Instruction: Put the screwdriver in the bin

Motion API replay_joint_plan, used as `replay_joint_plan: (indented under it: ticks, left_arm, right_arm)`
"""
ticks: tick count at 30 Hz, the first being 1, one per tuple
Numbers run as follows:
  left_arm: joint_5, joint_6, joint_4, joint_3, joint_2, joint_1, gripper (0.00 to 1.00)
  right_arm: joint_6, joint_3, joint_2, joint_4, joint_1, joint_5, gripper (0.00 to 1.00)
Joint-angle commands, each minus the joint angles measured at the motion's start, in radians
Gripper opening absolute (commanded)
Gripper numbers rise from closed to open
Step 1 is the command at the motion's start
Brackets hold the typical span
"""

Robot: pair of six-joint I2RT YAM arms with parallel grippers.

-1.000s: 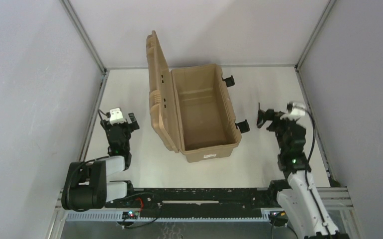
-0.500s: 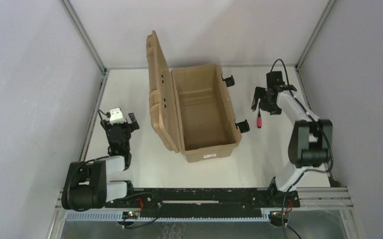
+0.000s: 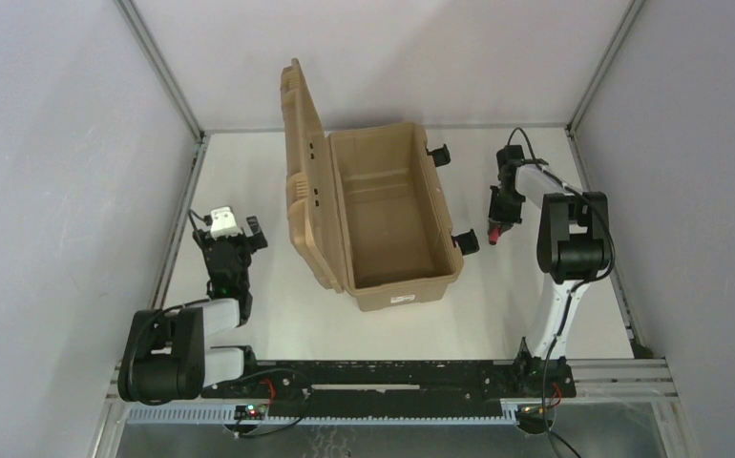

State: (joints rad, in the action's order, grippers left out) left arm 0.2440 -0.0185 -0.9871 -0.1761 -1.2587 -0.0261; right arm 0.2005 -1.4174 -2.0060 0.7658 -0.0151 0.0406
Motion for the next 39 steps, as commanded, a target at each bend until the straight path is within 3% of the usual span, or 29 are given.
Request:
replay_joint_plan:
  ticks: [1, 5, 13, 18, 23, 25, 29, 34, 39]
  left_arm:
    - [0.011, 0.008, -0.071, -0.020, -0.002, 0.004, 1.00]
    - [0.011, 0.008, -0.071, -0.019, -0.003, 0.003, 1.00]
    - [0.011, 0.008, -0.071, -0.020, -0.004, 0.003, 1.00]
    - [0.012, 0.008, -0.071, -0.020, -0.003, 0.003, 1.00]
    - [0.011, 0.008, -0.071, -0.020, -0.003, 0.003, 1.00]
    - [0.011, 0.008, -0.071, -0.019, -0.002, 0.003, 1.00]
    - [0.012, 0.008, -0.071, -0.020, -0.002, 0.003, 1.00]
    - [0.011, 0.008, -0.071, -0.020, -0.003, 0.003, 1.00]
    - [0.011, 0.008, -0.071, -0.019, -0.003, 0.003, 1.00]
  right_arm:
    - [-0.001, 0.021, 0.004, 0.009, 0.008, 0.048, 0.00]
    - [-0.013, -0.088, 0.093, 0.149, 0.008, 0.067, 0.00]
    - [0.026, -0.544, 0.189, 0.593, -0.049, 0.156, 0.00]
    - [0.108, -0.816, 0.141, 0.732, -0.229, 0.158, 0.00]
    - [0.183, -1.079, 0.010, 0.762, -0.472, 0.123, 0.00]
    - [0.200, -1.075, -0.013, 0.705, -0.549, 0.104, 0.00]
    - [0.216, -0.894, -0.032, 0.555, -0.623, 0.055, 0.00]
    - [0.179, -0.654, -0.087, 0.340, -0.663, 0.025, 0.00]
    - [0.162, -0.592, -0.212, 0.274, -0.672, 0.027, 0.00]
